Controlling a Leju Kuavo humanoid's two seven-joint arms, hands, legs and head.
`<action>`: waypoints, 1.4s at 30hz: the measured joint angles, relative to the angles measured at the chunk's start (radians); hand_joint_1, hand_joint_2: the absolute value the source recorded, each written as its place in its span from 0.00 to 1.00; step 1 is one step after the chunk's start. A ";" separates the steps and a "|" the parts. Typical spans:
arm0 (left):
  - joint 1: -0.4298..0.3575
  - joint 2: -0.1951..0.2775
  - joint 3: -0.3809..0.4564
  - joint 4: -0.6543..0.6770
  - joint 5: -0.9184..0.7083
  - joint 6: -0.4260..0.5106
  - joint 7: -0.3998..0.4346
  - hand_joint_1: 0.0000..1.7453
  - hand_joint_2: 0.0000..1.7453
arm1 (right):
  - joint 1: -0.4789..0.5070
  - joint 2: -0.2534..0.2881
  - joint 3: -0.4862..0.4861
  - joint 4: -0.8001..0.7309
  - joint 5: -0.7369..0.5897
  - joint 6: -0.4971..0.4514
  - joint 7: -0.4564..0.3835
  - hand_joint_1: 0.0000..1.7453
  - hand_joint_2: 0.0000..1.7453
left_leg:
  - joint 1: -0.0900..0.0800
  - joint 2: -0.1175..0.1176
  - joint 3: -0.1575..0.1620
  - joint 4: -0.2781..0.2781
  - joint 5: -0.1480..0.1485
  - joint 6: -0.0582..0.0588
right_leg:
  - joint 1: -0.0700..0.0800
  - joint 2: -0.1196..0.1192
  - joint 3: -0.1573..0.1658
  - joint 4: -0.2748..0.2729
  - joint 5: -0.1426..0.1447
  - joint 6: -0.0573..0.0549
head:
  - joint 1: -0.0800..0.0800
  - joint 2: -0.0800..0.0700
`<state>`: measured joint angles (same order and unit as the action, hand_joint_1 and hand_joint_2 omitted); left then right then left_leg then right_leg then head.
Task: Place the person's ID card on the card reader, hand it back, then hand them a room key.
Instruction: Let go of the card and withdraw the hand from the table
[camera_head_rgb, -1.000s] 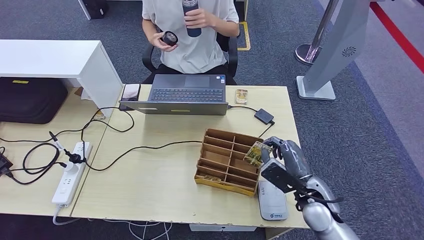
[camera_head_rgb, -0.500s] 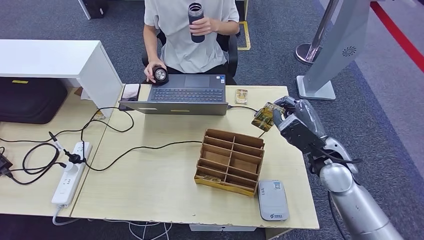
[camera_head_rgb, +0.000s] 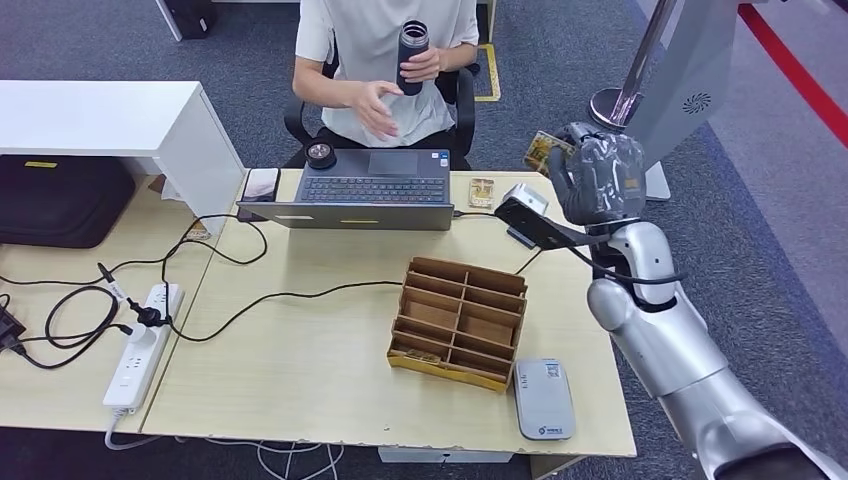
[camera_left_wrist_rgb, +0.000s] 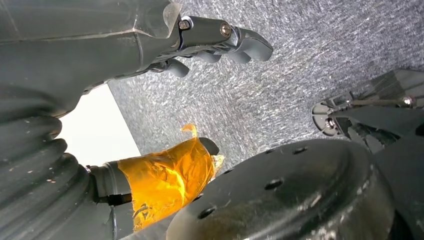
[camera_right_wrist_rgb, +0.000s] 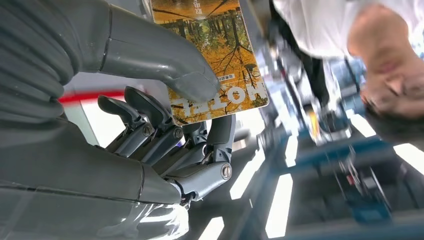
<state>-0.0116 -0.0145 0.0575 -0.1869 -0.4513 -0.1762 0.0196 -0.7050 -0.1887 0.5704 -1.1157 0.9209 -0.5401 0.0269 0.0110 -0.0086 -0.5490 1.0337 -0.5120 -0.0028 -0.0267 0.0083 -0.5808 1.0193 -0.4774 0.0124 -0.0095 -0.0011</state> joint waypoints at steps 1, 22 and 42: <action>-0.001 0.000 -0.001 0.000 -0.007 -0.002 0.000 0.00 1.00 | -0.014 0.018 0.008 0.033 0.048 -0.035 0.006 1.00 1.00 | 0.000 0.000 0.000 0.000 0.000 0.000 | 0.000 0.000 0.000 0.000 0.000 0.000 | 0.000 0.000; -0.008 0.001 -0.008 0.000 -0.040 -0.014 0.001 0.00 1.00 | -0.091 0.162 0.043 0.254 0.280 -0.130 0.032 1.00 1.00 | 0.001 -0.004 -0.004 0.000 0.001 -0.001 | 0.001 -0.004 -0.001 0.000 0.000 0.000 | 0.000 0.000; -0.007 0.003 -0.008 0.000 -0.039 -0.029 -0.019 0.00 1.00 | -0.090 0.085 0.051 0.233 0.395 -0.055 0.077 0.00 1.00 | 0.001 -0.003 -0.004 0.001 0.002 -0.002 | 0.001 -0.003 -0.003 -0.001 0.001 0.000 | 0.000 0.000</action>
<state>-0.0184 -0.0116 0.0496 -0.1869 -0.4907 -0.2054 0.0005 -0.7954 -0.1034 0.6212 -0.8832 1.3162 -0.5952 0.1038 0.0115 -0.0119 -0.5526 1.0343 -0.5100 -0.0048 -0.0259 0.0049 -0.5834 1.0179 -0.4764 0.0119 -0.0093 -0.0011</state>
